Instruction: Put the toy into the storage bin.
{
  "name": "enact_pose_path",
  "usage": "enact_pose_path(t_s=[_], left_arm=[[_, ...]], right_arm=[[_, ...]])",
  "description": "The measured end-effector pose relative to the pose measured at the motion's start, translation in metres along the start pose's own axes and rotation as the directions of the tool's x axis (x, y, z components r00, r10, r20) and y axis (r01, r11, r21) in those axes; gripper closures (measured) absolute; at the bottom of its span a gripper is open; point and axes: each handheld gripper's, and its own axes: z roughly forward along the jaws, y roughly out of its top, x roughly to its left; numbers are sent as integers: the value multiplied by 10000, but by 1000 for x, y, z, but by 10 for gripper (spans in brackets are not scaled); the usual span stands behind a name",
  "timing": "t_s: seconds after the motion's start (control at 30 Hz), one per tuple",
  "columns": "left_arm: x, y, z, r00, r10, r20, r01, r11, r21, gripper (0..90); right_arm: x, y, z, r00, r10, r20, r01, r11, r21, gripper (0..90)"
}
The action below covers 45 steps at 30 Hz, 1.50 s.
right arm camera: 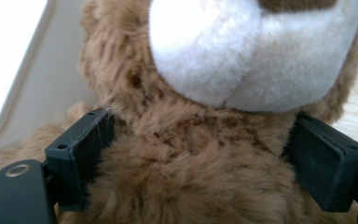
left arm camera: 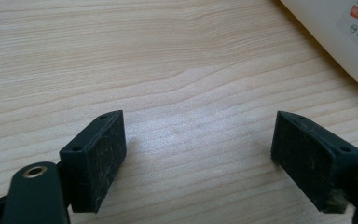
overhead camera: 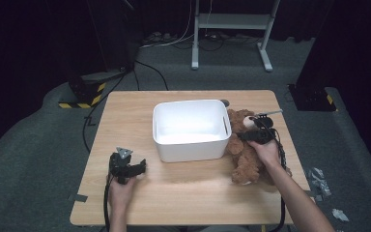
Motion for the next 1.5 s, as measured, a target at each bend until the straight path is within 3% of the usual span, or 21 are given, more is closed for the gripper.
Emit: enact_pose_path(t_s=[0.1,0.4,0.57,0.8,0.9,1.2,1.33,1.43,1.5], left_arm=[[0,0,0,10000,-35,-30,35,10000,18,179],[1,0,0,10000,-27,-45,27,10000,42,183],[1,0,0,10000,-67,-49,67,10000,-9,186],[1,0,0,10000,-68,-60,68,10000,-9,189],[1,0,0,10000,-61,-59,61,10000,-6,190],[1,0,0,9999,-94,-58,94,10000,0,190],[1,0,0,9999,-77,-87,77,10000,-2,189],[1,0,0,9999,-90,-108,90,10000,1,188],[1,0,0,9999,-93,-112,93,10000,0,188]], right_arm=[[-1,-1,5,9998,208,-61,-206,9995,259,136],[0,-1,12,10000,75,14,-75,9995,306,140],[-6,-1,14,9981,464,-414,-435,9967,680,205],[-21,-3,12,9905,713,-1177,-639,9958,651,343],[-24,-6,10,9888,693,-1322,-642,9970,427,431],[-23,-10,-2,9853,201,-1696,-174,9997,171,570],[-22,-14,-11,9830,39,-1835,-87,9996,-254,593],[-17,-21,-24,9827,-242,-1835,26,9931,-1170,615],[-13,-23,-32,9811,-385,-1899,115,9899,-1412,620]])
